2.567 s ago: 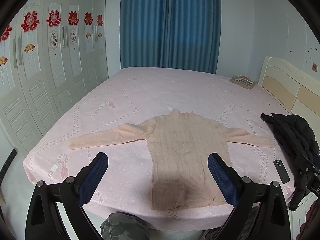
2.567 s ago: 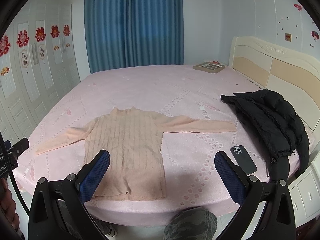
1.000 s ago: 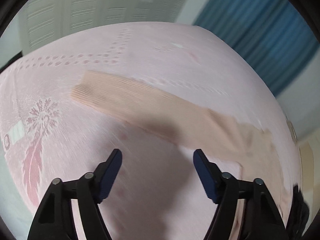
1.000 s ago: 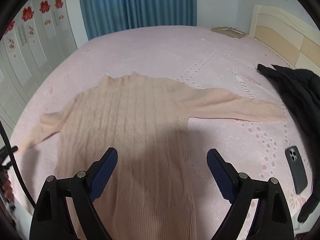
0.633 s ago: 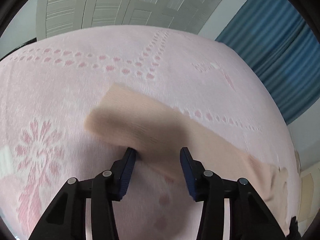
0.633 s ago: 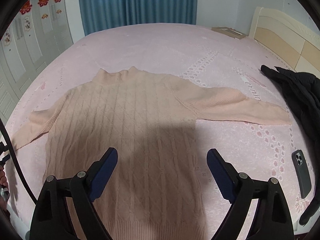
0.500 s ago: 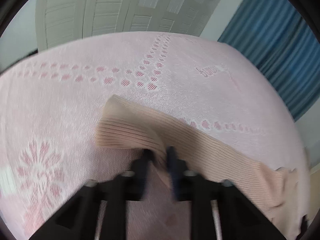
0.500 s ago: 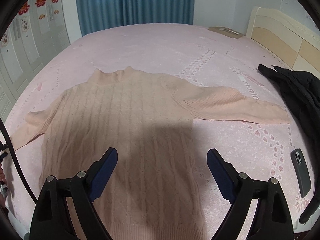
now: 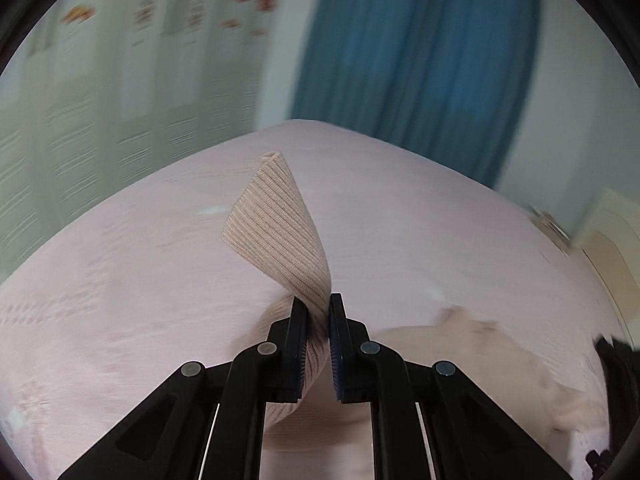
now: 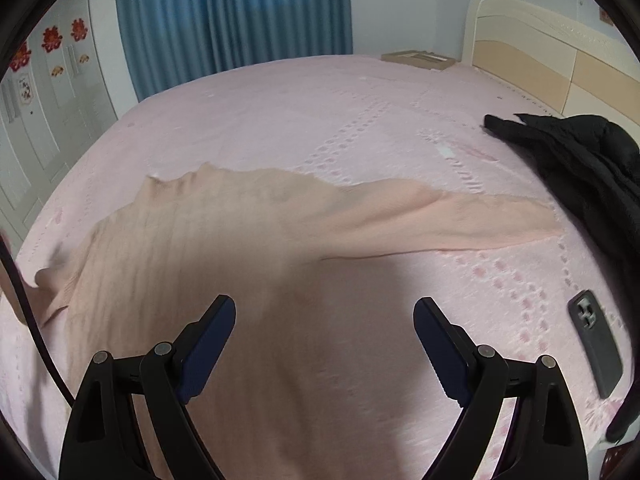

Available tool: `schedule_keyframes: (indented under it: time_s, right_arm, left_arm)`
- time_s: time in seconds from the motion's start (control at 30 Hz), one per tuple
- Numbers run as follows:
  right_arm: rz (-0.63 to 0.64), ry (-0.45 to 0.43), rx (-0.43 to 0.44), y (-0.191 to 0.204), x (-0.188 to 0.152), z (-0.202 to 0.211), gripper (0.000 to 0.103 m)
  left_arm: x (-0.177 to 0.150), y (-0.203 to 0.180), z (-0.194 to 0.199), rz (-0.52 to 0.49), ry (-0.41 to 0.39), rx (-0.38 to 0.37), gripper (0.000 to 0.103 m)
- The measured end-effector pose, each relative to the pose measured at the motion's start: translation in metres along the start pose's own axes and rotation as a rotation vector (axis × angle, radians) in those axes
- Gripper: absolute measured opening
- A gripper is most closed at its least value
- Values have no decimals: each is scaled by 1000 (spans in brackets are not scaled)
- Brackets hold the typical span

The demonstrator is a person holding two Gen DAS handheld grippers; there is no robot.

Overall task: Fold small clothes
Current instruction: 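Grasp the sleeve cuff of the peach sweater with the left gripper, then fold the held sleeve across the sweater body and release with the left gripper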

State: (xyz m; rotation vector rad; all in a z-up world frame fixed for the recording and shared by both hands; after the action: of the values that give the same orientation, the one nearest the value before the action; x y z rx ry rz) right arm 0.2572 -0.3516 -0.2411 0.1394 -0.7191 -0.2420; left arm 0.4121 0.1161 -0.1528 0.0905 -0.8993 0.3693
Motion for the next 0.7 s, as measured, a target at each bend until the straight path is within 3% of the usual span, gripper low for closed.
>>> schedule_keyframes:
  time_s: [0.07,0.23,0.47,0.6,0.67,0.7]
  right_arm:
    - [-1,-11,-7,-21,3,6,90]
    - [-13,-17,0,-66,5,11,90]
    - [-58,-14,7,-120,1,3,90]
    - [-95,-3,38,-130,-3,-7,90]
    - [-98,3,59,-128,-3,-13,90]
    - [-96,5,66,-126,-3,-16,90]
  left_arm:
    - [-4,-62,7,-57,-3,-53,10]
    - [-19,-172,11,-141,9,-144,10]
    - [-99,-299,9,-245,110,-251,11]
    - [-149,-338,-7,-284,219,-316,14]
    - [-171,-336,-4,-293,288,-353,32]
    - [-182,-332,-2,-294,318,-351,36]
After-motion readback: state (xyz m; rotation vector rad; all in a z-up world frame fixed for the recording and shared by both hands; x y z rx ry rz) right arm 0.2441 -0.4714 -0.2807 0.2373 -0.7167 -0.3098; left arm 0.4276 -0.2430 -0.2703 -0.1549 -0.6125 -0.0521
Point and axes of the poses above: each gripper's, at about its wrist camera, not at the fingertips, and z roughly against the way its jaws point, y to its left, x to its top, the point moved 8 cm from there along -z, roughly the way its jaws point, and after that the axes turned 12 degrees about x, right-handed, at the moved point
